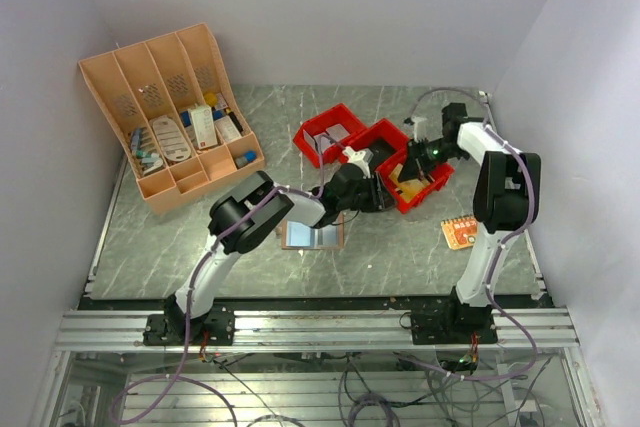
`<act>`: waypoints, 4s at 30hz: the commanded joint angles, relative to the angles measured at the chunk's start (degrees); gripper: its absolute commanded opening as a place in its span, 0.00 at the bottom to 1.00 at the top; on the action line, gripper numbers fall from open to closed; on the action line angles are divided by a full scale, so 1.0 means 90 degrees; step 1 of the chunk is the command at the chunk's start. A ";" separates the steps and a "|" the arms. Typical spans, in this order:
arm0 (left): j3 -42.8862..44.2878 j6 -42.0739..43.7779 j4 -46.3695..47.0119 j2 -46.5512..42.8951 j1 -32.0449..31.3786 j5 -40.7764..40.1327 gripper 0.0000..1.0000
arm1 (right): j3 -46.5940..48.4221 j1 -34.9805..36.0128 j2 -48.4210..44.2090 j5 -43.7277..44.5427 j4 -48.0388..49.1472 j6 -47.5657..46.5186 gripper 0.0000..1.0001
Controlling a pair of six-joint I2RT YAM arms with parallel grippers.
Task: Put the credit cards into the card holder
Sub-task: Adjust the credit card in the storage box.
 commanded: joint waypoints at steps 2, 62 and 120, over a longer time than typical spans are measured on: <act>-0.0600 0.0302 0.0324 -0.0746 0.0087 -0.0249 0.47 | 0.0727 -0.0693 0.0007 -0.1260 -0.0672 -0.0074 0.00; -0.2022 -0.0147 0.1533 -0.1793 0.0204 -0.0061 0.49 | 0.0156 -0.1191 -0.0021 -0.2245 0.0268 0.0894 0.00; -0.2013 -0.0166 0.1528 -0.1742 0.0269 -0.0095 0.50 | 0.0084 -0.0735 0.0468 -0.1908 -0.0201 0.0765 0.16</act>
